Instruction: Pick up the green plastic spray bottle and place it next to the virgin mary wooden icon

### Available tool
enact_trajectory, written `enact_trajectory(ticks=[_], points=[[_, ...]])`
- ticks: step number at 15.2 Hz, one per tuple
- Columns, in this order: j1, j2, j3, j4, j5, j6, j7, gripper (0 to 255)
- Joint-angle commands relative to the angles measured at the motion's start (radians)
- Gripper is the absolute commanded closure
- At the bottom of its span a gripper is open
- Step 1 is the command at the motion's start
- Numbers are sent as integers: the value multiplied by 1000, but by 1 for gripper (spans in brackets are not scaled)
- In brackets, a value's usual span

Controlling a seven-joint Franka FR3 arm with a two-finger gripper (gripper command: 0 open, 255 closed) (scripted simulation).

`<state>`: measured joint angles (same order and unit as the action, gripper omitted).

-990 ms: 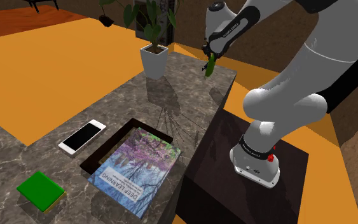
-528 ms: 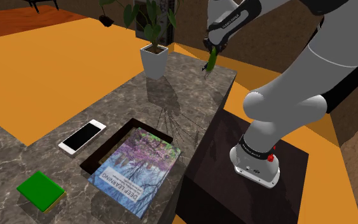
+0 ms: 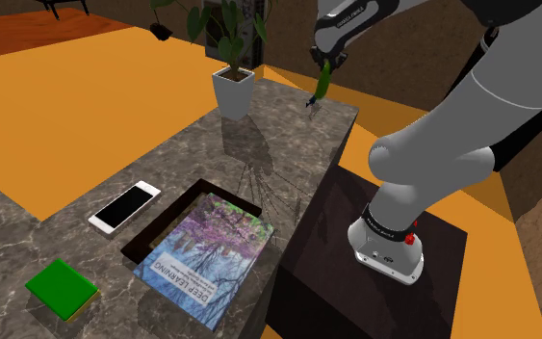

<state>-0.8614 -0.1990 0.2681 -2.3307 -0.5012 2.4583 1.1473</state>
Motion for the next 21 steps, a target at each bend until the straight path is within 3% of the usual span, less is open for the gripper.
enact_trajectory(ticks=[1,21], points=[[5,-13,-3,15,19,-24,-21,255],[34,-82,-23,208,132,-263,-167,255]])
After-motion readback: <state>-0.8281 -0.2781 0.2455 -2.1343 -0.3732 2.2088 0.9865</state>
